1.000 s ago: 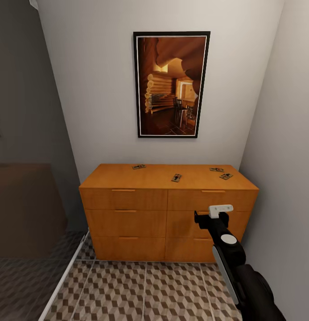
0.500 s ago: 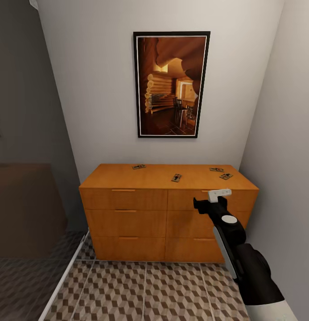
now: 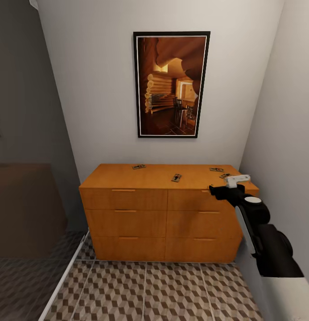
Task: Take the four mousetraps from the cabinet in the bathroom and place them on the bathroom floor. Make sure all four end up on the same floor surface, and ensure that at least two of them are either under or directly next to the same bathroom sink.
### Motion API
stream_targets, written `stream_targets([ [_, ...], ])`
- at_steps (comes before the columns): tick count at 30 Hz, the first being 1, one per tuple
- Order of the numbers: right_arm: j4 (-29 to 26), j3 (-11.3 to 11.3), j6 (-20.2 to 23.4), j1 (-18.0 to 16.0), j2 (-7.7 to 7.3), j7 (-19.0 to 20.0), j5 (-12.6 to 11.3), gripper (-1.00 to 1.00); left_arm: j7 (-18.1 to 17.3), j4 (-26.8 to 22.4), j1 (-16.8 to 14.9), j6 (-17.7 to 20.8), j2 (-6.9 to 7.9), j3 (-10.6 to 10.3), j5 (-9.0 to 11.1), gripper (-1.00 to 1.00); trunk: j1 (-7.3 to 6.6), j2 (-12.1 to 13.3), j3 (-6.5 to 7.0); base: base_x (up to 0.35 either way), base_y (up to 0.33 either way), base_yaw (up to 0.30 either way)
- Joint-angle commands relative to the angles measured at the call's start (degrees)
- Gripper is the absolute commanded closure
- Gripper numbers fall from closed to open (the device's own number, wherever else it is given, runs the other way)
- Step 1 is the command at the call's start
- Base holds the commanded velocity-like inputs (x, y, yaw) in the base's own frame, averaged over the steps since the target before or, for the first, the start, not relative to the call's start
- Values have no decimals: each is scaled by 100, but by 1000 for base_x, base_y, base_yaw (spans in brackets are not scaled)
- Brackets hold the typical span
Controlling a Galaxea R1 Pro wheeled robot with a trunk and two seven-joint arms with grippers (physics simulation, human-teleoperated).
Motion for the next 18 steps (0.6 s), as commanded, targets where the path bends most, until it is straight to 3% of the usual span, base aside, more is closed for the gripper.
stream_targets([
  [1,-6,-43,53,-30,-23,32,12,-100,-3,4,-4,-18,3,-19,-1,-100,0,-3,-6,0,0,0],
  [2,-5,-92,71,-53,-41,46,1,-100,-3,4,-4,-17,3,-19,-1,-100,0,-3,-6,0,0,0],
  [3,-5,-297,120,-114,-101,107,-80,-100,-3,4,-4,-18,3,-19,-1,-100,0,-3,-6,0,0,0],
  [5,-5,-353,132,-129,-123,142,-114,-100,-3,4,-4,-19,3,-19,-1,-100,0,-3,-6,0,0,0],
  [18,-4,-426,139,-144,-255,244,-151,-100,-12,4,-4,-15,3,-19,-1,-100,0,-3,-6,61,0,0],
])
